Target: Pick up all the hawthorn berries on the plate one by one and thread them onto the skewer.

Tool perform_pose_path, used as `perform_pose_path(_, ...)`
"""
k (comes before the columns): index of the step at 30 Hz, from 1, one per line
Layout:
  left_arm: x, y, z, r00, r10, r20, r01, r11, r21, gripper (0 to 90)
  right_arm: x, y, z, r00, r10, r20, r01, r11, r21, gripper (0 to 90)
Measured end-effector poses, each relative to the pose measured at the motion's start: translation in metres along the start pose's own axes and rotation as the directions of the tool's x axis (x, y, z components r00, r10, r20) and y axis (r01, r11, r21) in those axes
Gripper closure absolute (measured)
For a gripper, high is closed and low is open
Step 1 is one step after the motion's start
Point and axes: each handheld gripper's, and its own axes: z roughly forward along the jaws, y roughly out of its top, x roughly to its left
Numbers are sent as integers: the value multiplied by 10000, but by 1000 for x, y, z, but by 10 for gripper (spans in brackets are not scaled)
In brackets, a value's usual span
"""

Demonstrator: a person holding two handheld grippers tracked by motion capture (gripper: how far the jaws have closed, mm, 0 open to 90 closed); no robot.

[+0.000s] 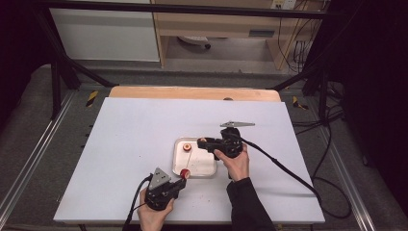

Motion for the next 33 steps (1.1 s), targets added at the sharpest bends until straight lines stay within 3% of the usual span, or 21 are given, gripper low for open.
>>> perform_pose_path(6,-5,0,4,9998,-179,125,180,9998,-77,879,4,-4,-6,9995,179,-266,-205,9949,-991,607)
perform_pose_path(18,-15,2,9,9974,-641,330,651,9975,-289,878,12,-11,-8,9974,322,-642,-473,9670,-2502,607)
perform_pose_path(28,-18,8,14,9948,-940,400,959,9941,-504,879,17,-17,-7,9950,384,-917,-650,9491,-3081,607)
perform_pose_path(33,-20,10,17,9902,-1266,590,1296,9903,-499,879,18,-17,-8,9946,333,-984,-628,9474,-3139,607)
